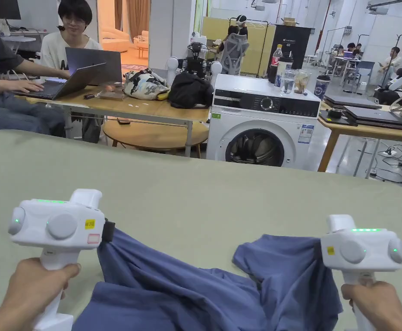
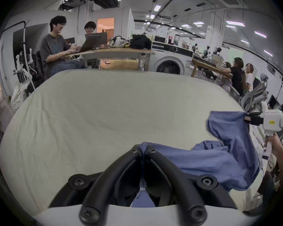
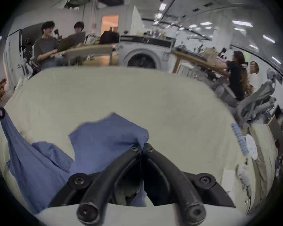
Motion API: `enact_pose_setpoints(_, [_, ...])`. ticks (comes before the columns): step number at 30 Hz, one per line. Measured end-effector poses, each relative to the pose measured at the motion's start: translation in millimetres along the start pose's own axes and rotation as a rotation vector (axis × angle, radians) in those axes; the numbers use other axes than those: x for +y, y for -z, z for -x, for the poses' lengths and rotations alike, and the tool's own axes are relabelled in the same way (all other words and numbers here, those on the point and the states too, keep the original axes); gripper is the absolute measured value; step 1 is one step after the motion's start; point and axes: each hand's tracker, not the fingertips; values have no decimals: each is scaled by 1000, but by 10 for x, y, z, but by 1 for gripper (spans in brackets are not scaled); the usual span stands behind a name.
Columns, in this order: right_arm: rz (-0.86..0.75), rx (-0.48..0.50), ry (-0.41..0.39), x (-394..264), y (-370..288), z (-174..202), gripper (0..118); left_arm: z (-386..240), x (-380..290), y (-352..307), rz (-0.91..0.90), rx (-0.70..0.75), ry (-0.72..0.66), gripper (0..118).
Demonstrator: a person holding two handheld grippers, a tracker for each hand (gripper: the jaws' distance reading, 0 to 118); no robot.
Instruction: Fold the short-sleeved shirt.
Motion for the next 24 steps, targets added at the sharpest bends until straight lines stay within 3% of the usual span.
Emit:
enact_pose_setpoints(6, [-121,-67,51,253,-608,-381,0,220,398,-388,-102,54,-9,0])
enact_pose_setpoints(10, [-180,-42,77,472,-921,-492,0,321,757,-662,-166,83,-8,0])
enact_pose_setpoints(16, [-320,-58,47,936,-1534,-272,0,221,1331,-1075,-253,118,38,0])
enact_pose_setpoints(24, [-413,-74,95,1725,-1793,-211,0,256,2005,-1283,-319,132,27,0])
